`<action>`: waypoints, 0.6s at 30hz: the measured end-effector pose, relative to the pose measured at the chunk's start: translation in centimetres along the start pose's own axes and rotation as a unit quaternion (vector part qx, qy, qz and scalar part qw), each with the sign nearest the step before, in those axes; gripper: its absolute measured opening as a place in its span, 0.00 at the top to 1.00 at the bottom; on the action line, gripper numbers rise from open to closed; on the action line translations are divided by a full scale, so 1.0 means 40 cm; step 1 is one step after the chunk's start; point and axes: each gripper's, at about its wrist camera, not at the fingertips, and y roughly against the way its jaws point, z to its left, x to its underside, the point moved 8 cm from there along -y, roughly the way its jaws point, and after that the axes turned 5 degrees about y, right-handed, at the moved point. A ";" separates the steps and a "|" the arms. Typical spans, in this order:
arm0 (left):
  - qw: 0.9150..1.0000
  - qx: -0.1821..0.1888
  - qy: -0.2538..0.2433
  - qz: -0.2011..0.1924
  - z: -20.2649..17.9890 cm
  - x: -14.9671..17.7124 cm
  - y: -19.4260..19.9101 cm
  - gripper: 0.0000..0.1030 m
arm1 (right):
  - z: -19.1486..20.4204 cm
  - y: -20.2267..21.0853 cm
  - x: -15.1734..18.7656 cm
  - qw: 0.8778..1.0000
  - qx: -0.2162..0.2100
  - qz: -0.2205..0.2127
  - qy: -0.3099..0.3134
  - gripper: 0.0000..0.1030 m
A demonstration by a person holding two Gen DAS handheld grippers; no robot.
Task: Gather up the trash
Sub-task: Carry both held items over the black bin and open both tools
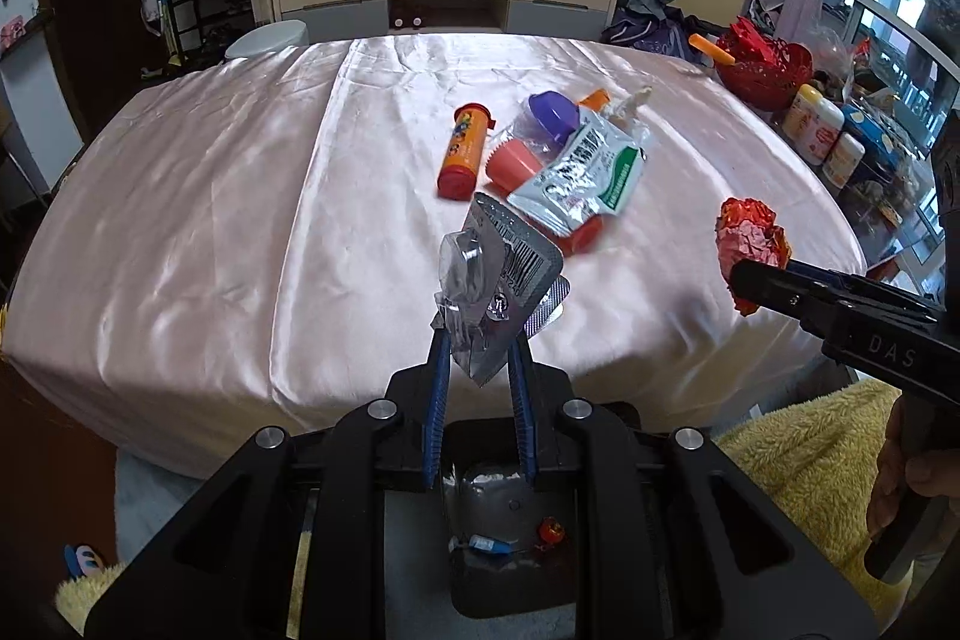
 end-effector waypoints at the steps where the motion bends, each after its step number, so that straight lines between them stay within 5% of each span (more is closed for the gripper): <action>1: 1.000 0.002 -0.001 0.003 -0.002 0.014 0.001 0.82 | 0.005 0.001 0.013 1.000 -0.002 0.003 0.001 0.57; 18: 0.992 0.038 0.012 0.119 -0.004 0.313 -0.106 0.81 | 0.025 -0.094 0.264 0.994 -0.011 0.104 -0.006 0.57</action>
